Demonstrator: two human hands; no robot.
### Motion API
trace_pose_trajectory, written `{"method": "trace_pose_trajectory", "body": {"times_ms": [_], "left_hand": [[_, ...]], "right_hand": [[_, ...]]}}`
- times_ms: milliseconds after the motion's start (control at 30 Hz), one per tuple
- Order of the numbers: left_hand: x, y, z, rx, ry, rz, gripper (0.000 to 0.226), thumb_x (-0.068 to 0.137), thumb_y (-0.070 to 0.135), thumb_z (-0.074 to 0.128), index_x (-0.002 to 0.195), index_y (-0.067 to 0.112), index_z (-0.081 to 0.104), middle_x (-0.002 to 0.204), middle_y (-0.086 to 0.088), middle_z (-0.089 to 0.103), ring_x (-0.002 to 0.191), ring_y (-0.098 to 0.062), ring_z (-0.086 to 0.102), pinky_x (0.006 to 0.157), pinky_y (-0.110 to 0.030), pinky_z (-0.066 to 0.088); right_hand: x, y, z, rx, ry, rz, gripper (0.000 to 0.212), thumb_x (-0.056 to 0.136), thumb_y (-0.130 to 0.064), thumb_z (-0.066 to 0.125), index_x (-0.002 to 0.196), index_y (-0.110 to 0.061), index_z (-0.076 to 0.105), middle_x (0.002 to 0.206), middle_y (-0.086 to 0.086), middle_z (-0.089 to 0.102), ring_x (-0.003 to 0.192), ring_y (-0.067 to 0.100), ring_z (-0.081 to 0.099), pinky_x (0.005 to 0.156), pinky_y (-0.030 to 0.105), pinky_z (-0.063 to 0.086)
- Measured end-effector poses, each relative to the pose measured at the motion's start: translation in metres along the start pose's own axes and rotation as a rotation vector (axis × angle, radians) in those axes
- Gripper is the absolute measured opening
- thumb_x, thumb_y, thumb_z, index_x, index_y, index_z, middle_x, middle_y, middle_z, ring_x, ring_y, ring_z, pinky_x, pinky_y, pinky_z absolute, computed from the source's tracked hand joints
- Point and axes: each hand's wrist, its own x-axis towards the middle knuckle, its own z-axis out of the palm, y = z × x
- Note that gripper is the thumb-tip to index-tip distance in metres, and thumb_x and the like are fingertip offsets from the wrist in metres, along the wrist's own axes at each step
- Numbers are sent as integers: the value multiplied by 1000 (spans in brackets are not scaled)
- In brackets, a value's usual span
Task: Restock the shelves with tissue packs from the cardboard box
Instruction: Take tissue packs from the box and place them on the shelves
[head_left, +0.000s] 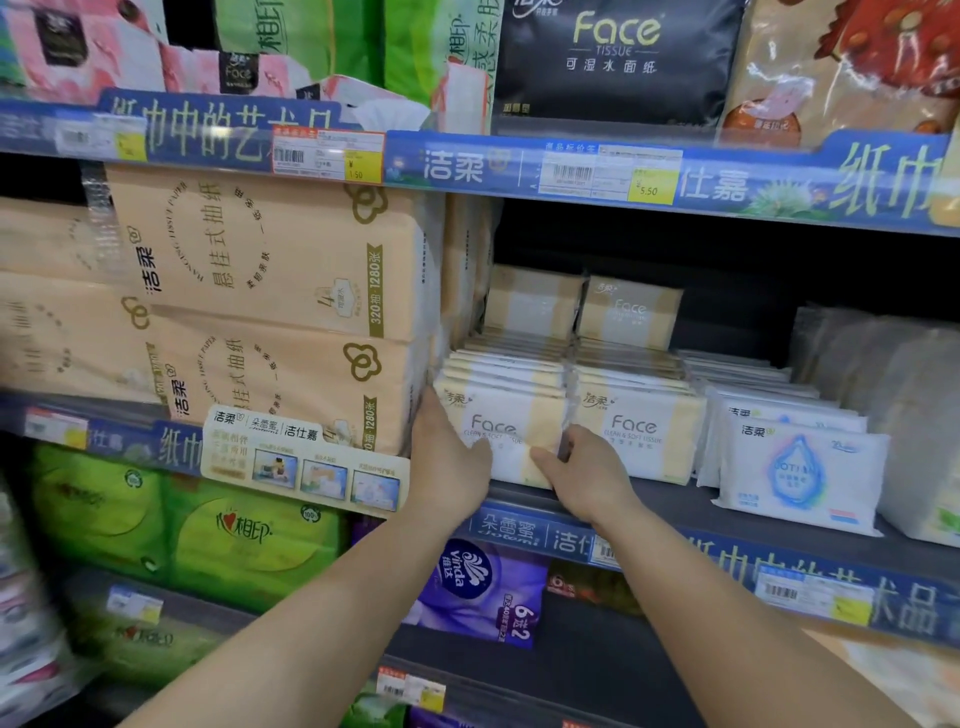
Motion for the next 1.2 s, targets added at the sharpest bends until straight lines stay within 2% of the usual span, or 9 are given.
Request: {"method": "trace_pose_trajectory", "body": {"times_ms": [67, 167, 467, 633, 700, 833, 933, 1100, 1200], "left_hand": [[-5, -3, -3, 68, -12, 51, 75, 83, 4, 65, 148, 13, 28, 141, -4, 43, 131, -18, 40, 112, -25, 28], [-7, -3, -10, 130, -36, 61, 72, 86, 5, 64, 148, 9, 27, 144, -6, 38, 132, -15, 34, 99, -8, 17], [0, 0, -13, 181, -91, 41, 68, 87, 5, 62, 147, 8, 29, 143, -8, 38, 132, -17, 34, 97, -11, 20], [-8, -1, -8, 197, -83, 62, 70, 87, 9, 61, 149, 11, 29, 153, -7, 24, 142, -22, 24, 116, -27, 19], [-14, -4, -9, 207, -68, 61, 67, 89, 11, 60, 149, 13, 30, 157, -7, 16, 146, -20, 15, 115, -23, 11], [-14, -15, -15, 217, -99, 127, 58, 87, 8, 61, 141, 18, 42, 141, -8, 34, 135, -19, 28, 105, -14, 14], [-3, -17, -19, 243, -154, 110, 64, 86, 10, 63, 143, 23, 39, 135, -8, 40, 130, -20, 33, 109, -22, 21], [6, -8, -18, 276, -178, 58, 70, 83, 13, 65, 145, 24, 35, 132, -15, 41, 128, -28, 36, 111, -33, 29], [0, -2, -19, 331, -187, 57, 67, 85, 15, 65, 145, 23, 36, 135, -17, 40, 130, -29, 34, 111, -33, 27]], "right_hand": [[1, 0, 2, -13, 8, -2, 30, 95, -37, 54, 108, -10, 54, 90, -3, 51, 85, 16, 48, 73, 27, 35], [1, 1, 3, -28, 15, -2, 24, 95, -38, 54, 98, -15, 49, 79, -8, 46, 83, 17, 48, 72, 27, 35], [4, -10, 9, -19, 3, 0, 40, 95, -40, 53, 121, -10, 51, 115, 7, 62, 104, 25, 58, 80, 31, 44], [2, -10, 17, -78, 58, 52, 46, 91, -50, 53, 121, -15, 50, 114, 4, 63, 103, 24, 59, 82, 36, 49], [-3, -10, 18, -64, 139, 75, 53, 86, -53, 60, 121, -16, 46, 111, -1, 58, 100, 22, 59, 80, 37, 50], [-18, -9, 19, 93, 337, 29, 43, 81, -42, 70, 107, -23, 42, 99, -8, 47, 84, 14, 53, 69, 29, 42], [-25, -7, 26, 34, 259, -103, 34, 83, -35, 69, 109, -25, 48, 101, -11, 52, 87, 9, 56, 72, 26, 44], [-28, -8, 16, 37, 92, -157, 50, 87, -32, 66, 132, -23, 48, 107, -6, 52, 89, 10, 53, 86, 31, 49], [-40, -2, -3, 30, 77, -175, 56, 88, -32, 66, 139, -25, 43, 119, 1, 53, 105, 14, 54, 93, 30, 46]]}}
